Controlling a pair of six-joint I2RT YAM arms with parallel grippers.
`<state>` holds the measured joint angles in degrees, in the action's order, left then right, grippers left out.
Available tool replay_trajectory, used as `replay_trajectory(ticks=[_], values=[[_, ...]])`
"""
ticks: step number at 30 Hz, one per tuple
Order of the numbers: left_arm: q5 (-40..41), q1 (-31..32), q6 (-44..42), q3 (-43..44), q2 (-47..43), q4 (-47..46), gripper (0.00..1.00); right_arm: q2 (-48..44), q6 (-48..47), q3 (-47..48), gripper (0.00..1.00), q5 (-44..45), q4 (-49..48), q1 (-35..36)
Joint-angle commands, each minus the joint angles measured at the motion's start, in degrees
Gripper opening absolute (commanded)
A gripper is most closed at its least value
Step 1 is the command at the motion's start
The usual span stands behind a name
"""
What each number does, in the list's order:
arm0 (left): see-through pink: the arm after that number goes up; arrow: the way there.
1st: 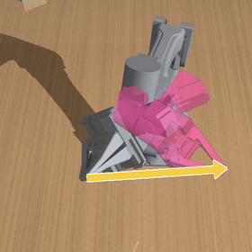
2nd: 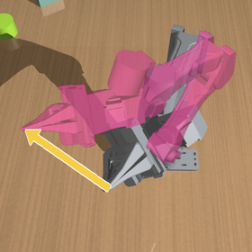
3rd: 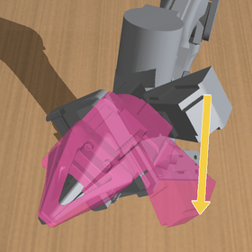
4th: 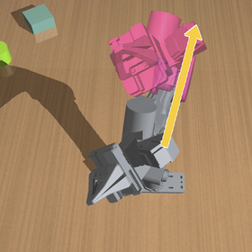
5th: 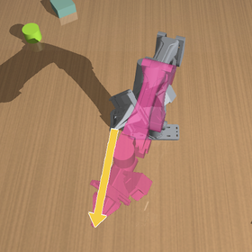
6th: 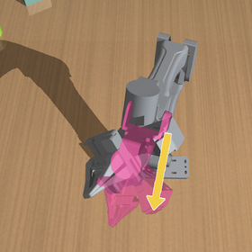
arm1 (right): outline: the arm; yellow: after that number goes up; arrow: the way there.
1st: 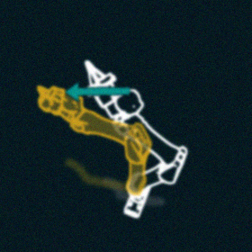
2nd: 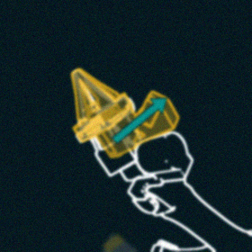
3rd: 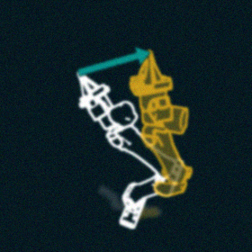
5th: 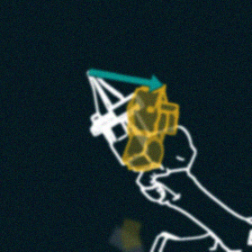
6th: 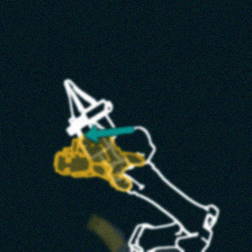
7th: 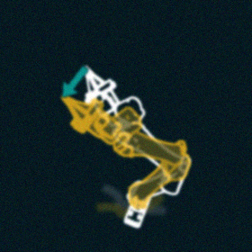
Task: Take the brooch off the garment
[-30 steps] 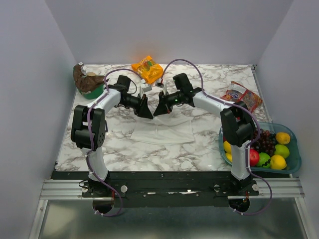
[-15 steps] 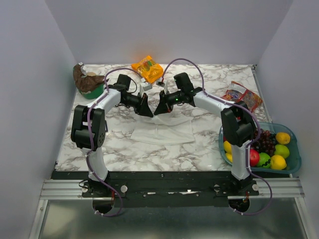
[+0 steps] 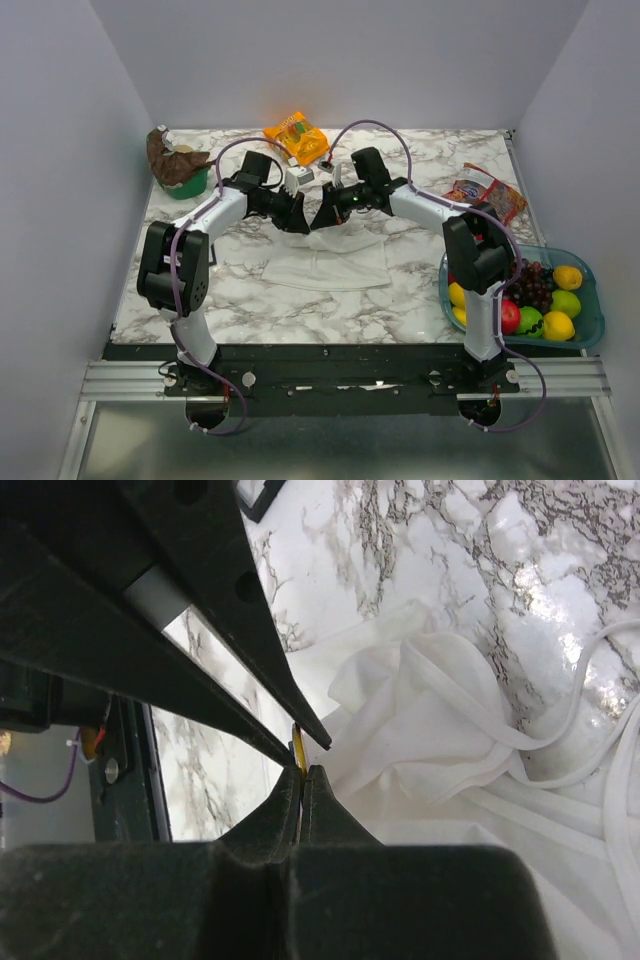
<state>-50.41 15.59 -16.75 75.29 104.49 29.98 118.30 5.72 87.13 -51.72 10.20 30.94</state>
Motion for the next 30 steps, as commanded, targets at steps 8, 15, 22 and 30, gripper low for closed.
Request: replay_trajectory(ticks=[8,15,22,30], values=[[34.23,4.53,19.56,-5.68,-5.61,-11.08,0.18,-1.41,9.93,-1.88,0.00,2.15,-4.66,0.26],[19.05,5.15,11.58,-9.36,-15.51,-12.13,0.58,-2.20,7.74,-1.70,0.00,2.33,-4.66,0.26],[11.14,0.49,8.14,-9.72,-19.94,-8.80,0.68,-2.99,-1.04,-1.70,0.00,-1.71,-2.47,0.00],[-0.38,-0.39,4.62,-10.60,-14.58,-10.28,0.58,-3.34,-11.69,0.58,0.00,-6.46,3.33,0.00]])
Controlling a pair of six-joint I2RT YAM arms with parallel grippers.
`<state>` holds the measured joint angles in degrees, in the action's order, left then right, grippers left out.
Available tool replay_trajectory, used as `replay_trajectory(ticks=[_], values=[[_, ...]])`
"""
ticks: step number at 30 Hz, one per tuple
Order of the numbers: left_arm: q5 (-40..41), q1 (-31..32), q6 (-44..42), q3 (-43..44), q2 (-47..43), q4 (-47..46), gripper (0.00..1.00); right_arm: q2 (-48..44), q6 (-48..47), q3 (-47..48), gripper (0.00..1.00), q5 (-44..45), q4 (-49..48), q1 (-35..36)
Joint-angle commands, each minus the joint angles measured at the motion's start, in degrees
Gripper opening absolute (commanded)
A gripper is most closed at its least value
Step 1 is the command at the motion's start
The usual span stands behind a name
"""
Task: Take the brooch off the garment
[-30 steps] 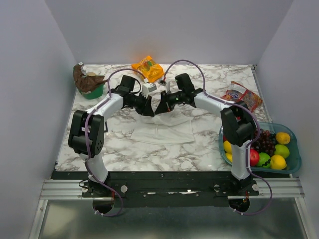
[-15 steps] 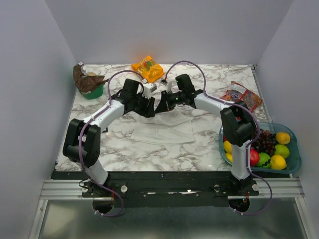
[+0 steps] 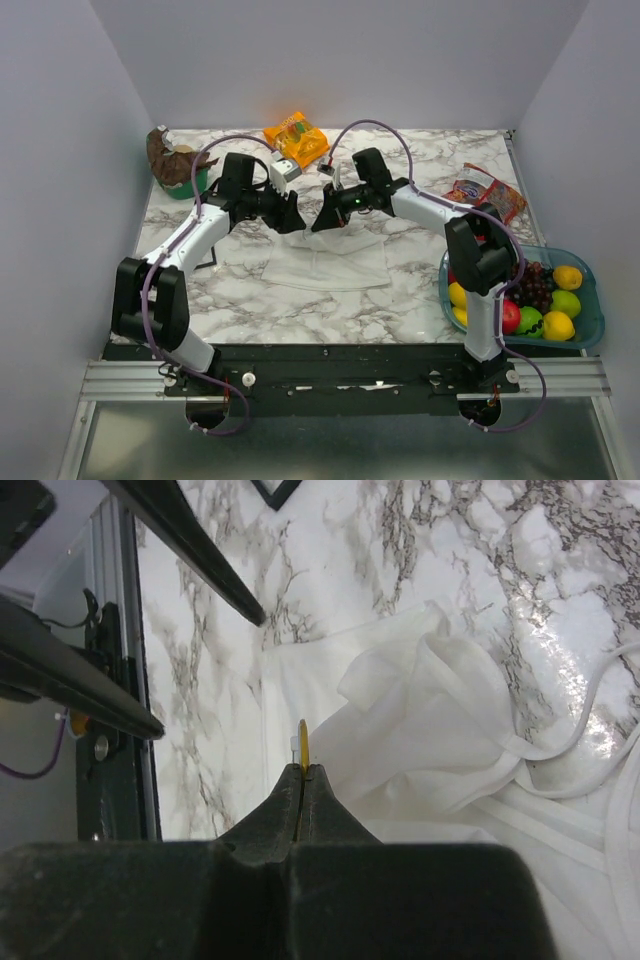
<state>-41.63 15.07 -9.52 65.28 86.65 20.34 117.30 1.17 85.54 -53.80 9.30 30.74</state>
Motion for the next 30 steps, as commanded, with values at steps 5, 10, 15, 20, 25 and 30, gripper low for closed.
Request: replay_trajectory(ticks=[5,10,15,20,25,30], values=[[-12.42,0.13,-3.83,2.04,6.77,-0.57,0.53,-3.04,-9.25,2.00,0.01,-5.17,5.82,0.20],[-14.88,0.13,-5.60,4.33,10.03,1.55,0.44,-3.65,-9.43,1.12,0.00,-5.96,5.99,0.20],[-16.29,0.13,-6.21,5.91,12.04,2.77,0.36,-4.00,-9.69,0.86,0.00,-5.96,6.08,0.11],[-18.48,0.13,-7.79,7.05,13.10,5.66,0.31,-3.65,-9.61,1.30,0.00,-5.53,6.17,0.20],[-19.37,0.05,-12.01,8.02,13.81,10.42,0.32,-3.04,-9.43,1.91,0.00,-5.88,6.26,0.19],[-19.99,-0.30,-15.88,9.69,15.21,15.08,0.29,-2.86,-9.43,2.18,0.01,-6.05,6.26,0.20]])
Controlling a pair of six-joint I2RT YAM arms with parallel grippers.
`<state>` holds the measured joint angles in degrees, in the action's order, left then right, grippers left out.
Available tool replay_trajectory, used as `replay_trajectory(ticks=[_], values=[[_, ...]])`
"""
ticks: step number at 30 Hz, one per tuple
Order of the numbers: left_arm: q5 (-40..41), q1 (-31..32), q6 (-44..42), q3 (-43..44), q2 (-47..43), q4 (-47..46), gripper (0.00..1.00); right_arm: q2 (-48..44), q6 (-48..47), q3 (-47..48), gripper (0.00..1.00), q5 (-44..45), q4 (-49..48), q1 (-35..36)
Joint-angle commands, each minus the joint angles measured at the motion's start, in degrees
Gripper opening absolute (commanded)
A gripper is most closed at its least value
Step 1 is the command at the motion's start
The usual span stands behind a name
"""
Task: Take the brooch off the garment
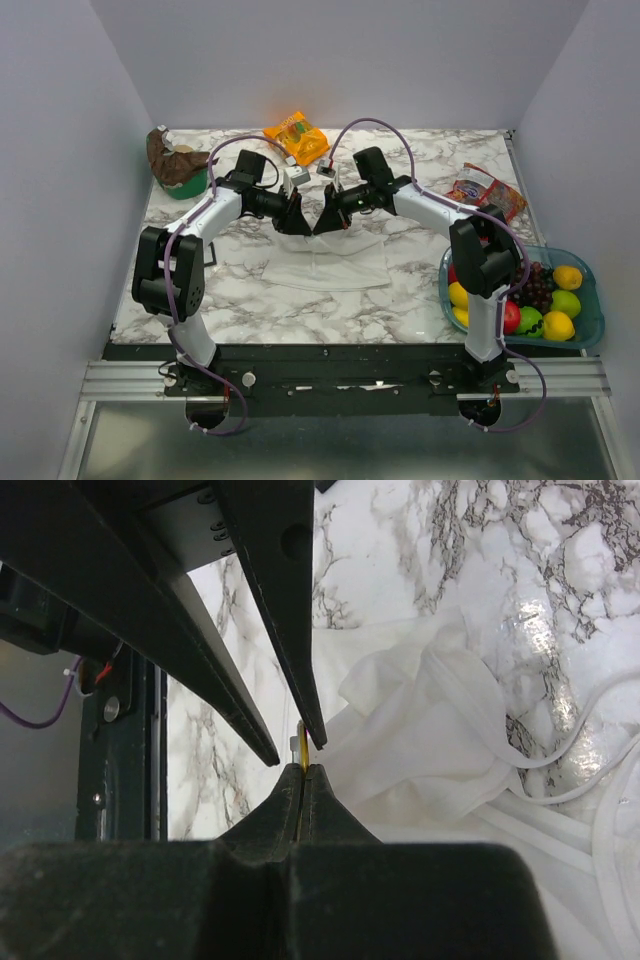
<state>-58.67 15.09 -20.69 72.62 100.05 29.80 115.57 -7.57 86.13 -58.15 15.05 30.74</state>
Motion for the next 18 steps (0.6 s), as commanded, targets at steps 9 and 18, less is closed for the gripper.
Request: replay_trajectory(ticks=[9,18], values=[[-3.03,-0.41,-3.22,3.93,3.57,4.12,0.24,-0.96,-0.78,1.85,0.00,-2.05,0.68,0.20],[-4.78,-0.50,-2.16,5.25,4.71,4.39,0.17,-1.05,-1.83,2.03,0.00,-1.88,1.39,0.20]])
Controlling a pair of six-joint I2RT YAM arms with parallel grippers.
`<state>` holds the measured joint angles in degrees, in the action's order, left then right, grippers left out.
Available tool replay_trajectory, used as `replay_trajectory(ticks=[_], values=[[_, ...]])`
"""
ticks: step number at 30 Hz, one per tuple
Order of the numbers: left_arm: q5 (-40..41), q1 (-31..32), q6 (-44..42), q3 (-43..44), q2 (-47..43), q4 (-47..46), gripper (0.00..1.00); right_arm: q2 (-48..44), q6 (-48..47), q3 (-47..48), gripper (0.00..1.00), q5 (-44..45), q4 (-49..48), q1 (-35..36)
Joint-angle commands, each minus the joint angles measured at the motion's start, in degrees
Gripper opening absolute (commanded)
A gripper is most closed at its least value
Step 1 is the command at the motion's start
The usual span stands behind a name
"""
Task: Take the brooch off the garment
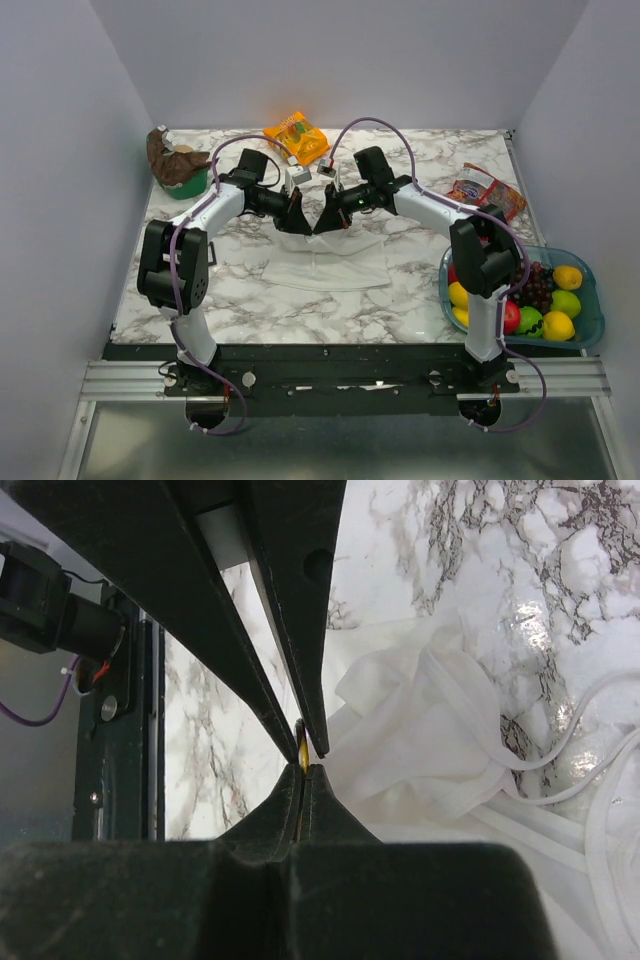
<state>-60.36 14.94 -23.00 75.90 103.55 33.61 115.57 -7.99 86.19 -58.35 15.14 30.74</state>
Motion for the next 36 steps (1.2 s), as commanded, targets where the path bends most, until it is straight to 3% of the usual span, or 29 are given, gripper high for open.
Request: replay_trajectory(ticks=[1,3,8,9,10,11,13,16,30,36], values=[[-3.27,-0.35,0.24,2.06,1.39,0.67,0.16,-1.05,-1.42,2.05,0.01,-1.68,1.47,0.20],[-3.62,-0.35,0.50,2.06,1.74,0.76,0.15,-0.96,-1.50,2.05,0.01,-1.60,1.39,0.19],[-4.94,-0.35,1.91,1.89,2.27,0.85,0.00,-0.96,-1.50,2.23,0.01,-0.72,1.48,0.20],[-4.86,-0.35,2.69,1.54,2.10,0.33,0.00,-0.96,-1.42,2.14,0.06,0.33,1.48,0.20],[-4.86,-0.35,3.75,1.19,1.75,-0.20,0.00,-1.13,-1.42,2.22,0.23,0.86,1.39,0.20],[-4.07,-0.35,4.28,0.22,1.48,-1.25,0.00,-1.31,-1.24,2.14,0.30,1.56,1.47,0.20],[-3.28,-0.35,5.07,-0.66,0.35,-2.40,0.00,-1.75,-1.76,1.87,0.41,2.71,1.91,0.20],[-2.57,-0.61,5.51,-1.54,-0.27,-2.84,0.00,-2.01,-2.47,1.61,0.47,2.36,3.14,0.20],[-3.89,-0.96,13.69,-2.33,-0.45,-9.79,0.00,-1.49,-5.37,1.79,0.45,6.05,4.37,0.20],[-4.07,-1.05,13.95,-2.25,-0.27,-9.70,0.00,-1.31,-4.41,2.22,0.31,5.26,4.29,0.11]])
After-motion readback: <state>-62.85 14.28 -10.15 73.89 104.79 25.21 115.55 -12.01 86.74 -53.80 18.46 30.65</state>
